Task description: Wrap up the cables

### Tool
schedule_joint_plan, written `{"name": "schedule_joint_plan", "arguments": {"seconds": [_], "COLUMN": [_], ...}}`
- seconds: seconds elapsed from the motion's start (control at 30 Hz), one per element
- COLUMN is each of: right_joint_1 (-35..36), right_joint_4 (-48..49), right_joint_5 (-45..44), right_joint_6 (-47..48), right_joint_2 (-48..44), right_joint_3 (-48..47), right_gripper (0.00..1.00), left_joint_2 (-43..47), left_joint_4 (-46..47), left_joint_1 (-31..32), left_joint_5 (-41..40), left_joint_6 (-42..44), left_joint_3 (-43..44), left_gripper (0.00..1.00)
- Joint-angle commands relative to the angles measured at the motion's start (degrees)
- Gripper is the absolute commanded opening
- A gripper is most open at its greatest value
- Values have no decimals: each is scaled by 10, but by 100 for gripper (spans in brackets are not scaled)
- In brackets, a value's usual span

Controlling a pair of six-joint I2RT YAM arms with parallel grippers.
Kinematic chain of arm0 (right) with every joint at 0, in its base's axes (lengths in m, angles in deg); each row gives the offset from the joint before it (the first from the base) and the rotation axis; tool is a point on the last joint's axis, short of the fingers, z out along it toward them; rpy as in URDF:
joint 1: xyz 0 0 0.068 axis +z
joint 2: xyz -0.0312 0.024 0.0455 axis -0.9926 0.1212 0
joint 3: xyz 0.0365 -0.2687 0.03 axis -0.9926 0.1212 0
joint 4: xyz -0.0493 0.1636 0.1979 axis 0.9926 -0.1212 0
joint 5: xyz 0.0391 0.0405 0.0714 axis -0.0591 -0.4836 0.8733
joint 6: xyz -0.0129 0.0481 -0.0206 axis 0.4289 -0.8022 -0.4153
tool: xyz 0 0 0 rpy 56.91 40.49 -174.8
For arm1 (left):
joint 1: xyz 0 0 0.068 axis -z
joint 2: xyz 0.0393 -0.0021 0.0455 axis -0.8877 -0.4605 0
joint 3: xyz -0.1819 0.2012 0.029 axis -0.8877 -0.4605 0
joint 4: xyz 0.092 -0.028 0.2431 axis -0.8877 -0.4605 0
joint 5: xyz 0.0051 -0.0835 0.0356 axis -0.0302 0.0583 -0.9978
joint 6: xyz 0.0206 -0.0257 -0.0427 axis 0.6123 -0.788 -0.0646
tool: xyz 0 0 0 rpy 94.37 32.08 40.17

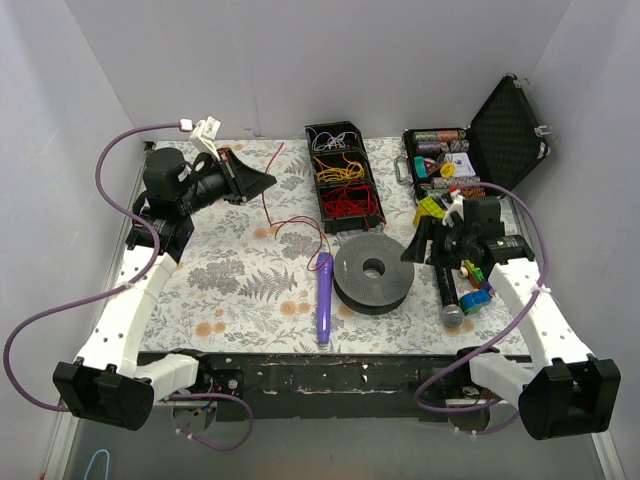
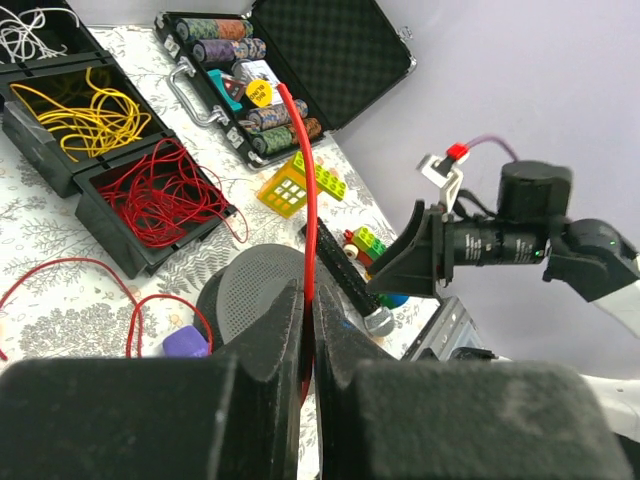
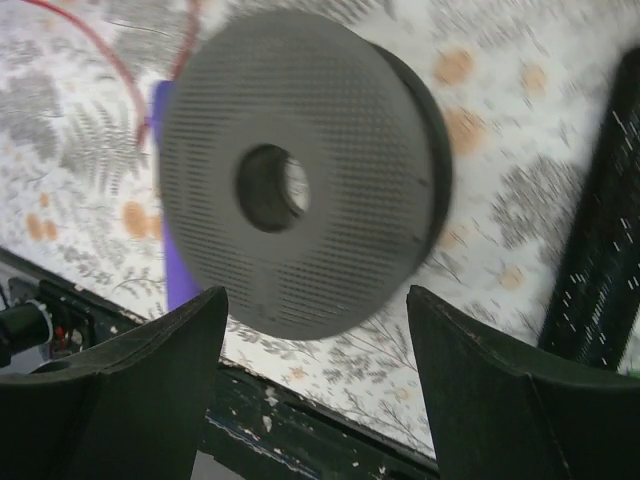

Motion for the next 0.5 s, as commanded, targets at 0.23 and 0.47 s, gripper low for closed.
{"name": "schedule_joint_plan", "arguments": {"seconds": [0.23, 0.47], "right_joint_1": [-97, -123], "right_joint_4": [112, 203], "right_joint_5": [64, 174], "right_joint_6": [27, 16], "right_joint_2": [29, 84], "right_joint_3": [149, 191], "right_gripper": [80, 73], "left_joint_2": [-9, 1], "left_joint_4": [-23, -28], "left_joint_1": [-6, -11], "left_joint_5": [8, -5], "left_joint_6": [43, 53], "left_joint_3": [32, 29], "left_gripper": [0, 0]}}
